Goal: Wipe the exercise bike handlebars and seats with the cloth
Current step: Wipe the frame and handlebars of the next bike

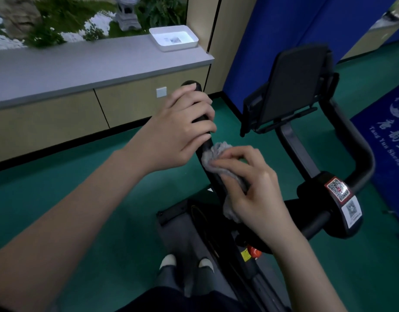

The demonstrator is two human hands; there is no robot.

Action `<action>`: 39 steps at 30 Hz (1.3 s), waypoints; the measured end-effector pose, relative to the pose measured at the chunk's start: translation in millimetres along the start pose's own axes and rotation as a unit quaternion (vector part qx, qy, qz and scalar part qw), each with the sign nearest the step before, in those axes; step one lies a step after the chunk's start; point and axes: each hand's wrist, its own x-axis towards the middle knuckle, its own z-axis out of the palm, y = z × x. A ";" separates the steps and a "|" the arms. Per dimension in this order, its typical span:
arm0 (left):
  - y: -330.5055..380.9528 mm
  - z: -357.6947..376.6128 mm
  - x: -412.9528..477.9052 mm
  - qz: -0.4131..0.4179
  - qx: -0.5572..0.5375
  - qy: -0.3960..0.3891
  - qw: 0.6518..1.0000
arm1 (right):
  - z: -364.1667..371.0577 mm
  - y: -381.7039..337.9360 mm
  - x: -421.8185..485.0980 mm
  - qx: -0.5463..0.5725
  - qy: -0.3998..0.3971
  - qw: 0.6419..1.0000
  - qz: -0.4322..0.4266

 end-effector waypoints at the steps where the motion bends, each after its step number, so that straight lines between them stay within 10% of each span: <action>1: 0.6 -0.1 0.2 -0.002 -0.003 0.002 1.000 | -6.3 1.3 -7.8 0.004 -0.014 1.000 -0.001; 13: 28.1 18.2 -7.8 -0.023 -0.013 0.015 1.000 | -4.7 8.5 -12.2 0.093 0.022 0.982 0.161; 28: 33.6 23.7 -8.2 -0.044 0.016 0.022 0.999 | -18.7 15.5 -34.0 0.112 0.018 0.983 0.143; 39: 38.2 20.0 -5.2 -0.087 -0.001 0.007 0.996 | -7.3 12.0 -30.1 -0.025 0.013 0.995 -0.098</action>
